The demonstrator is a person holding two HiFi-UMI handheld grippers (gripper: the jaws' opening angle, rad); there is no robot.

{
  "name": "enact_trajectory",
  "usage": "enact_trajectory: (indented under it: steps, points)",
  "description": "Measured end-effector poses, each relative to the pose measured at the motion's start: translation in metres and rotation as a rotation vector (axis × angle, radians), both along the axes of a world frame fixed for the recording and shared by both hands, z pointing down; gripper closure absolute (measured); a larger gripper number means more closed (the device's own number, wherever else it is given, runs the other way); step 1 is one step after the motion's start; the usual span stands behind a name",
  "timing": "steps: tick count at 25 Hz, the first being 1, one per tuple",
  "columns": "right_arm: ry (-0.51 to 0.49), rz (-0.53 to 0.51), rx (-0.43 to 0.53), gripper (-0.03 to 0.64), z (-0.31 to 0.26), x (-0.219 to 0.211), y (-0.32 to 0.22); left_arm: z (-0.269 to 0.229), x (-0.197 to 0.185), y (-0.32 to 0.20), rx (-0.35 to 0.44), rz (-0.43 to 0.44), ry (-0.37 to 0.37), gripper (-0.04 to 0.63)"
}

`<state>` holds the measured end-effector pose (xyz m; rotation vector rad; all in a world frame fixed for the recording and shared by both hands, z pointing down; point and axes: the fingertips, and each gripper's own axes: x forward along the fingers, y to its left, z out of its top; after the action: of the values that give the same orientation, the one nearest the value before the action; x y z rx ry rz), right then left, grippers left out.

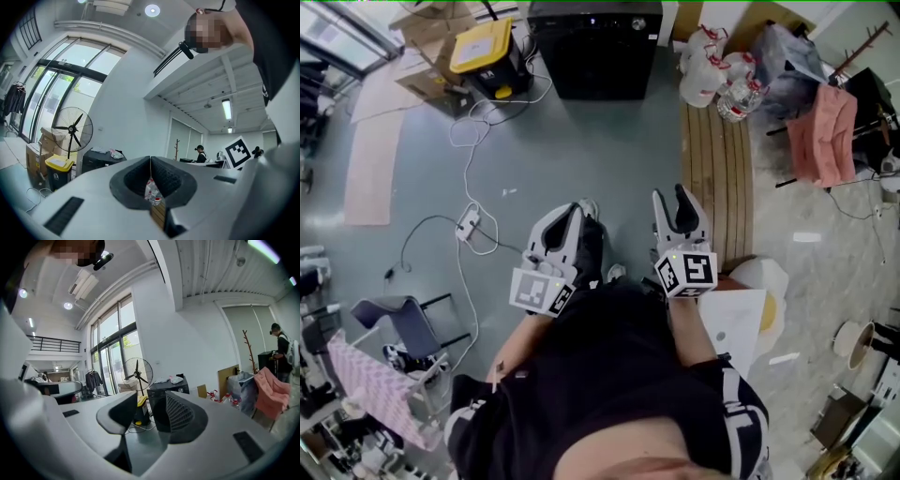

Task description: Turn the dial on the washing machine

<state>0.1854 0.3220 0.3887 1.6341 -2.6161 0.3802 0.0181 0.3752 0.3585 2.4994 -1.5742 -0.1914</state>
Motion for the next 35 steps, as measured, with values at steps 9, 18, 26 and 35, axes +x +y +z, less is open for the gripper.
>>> enact_trajectory:
  steps: [9, 18, 26, 35]
  points:
    - [0.027, 0.040, -0.005, 0.422, 0.001, -0.054, -0.221, -0.002, -0.061, -0.224, 0.029, 0.032, 0.026, 0.571]
    - [0.035, 0.067, -0.017, 0.422, 0.006, -0.095, -0.422, -0.009, -0.099, -0.407, 0.041, 0.077, 0.009, 0.571]
    - [0.016, 0.079, -0.100, 0.422, 0.074, -0.092, -0.612, 0.022, -0.098, -0.553, 0.010, 0.048, -0.002, 0.571]
    - [0.059, 0.036, -0.263, 0.397, 0.194, -0.080, -0.859, 0.069, -0.062, -0.760, -0.053, -0.010, -0.008, 0.571]
